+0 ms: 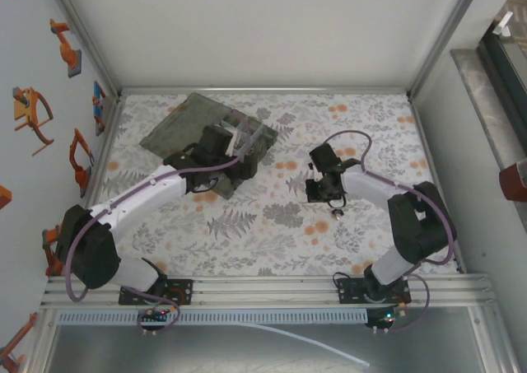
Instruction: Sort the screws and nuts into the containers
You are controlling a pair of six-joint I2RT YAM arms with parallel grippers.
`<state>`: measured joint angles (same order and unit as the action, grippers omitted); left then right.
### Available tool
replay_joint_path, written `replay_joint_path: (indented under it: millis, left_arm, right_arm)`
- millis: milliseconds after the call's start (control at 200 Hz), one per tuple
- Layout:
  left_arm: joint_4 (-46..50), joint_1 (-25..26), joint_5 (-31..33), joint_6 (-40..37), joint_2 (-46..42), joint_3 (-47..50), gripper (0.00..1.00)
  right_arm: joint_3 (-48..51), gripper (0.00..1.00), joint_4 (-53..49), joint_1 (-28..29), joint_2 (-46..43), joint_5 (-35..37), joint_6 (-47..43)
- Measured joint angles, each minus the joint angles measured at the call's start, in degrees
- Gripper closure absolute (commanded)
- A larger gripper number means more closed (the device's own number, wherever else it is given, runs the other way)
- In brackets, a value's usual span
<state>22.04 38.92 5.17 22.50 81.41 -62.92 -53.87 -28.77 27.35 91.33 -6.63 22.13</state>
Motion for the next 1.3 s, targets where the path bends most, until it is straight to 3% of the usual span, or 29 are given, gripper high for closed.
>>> replay_joint_path:
  millis: [195,446,866,1302]
  left_arm:
    - [-0.2,-4.9,-0.1,1.5,-1.6,0.2,0.03]
    - [-1.5,-8.2,-0.8,3.8,-1.6,1.4,0.03]
    - [-9.0,-17.0,-8.8,4.5,1.8,8.6,0.03]
    - [-13.0,-17.4,-10.7,4.1,-0.1,11.4,0.03]
  right_arm:
    - [-12.0,0.96,5.1,0.1,4.4,-5.7,-2.1]
    - [-28.7,0.96,13.3,0.1,19.8,-12.7,-2.9]
    - [-49.2,0.95,17.2,4.2,35.8,-21.0,-3.8]
    - [-53.8,0.92,17.9,6.1,43.4,-21.2,-1.1]
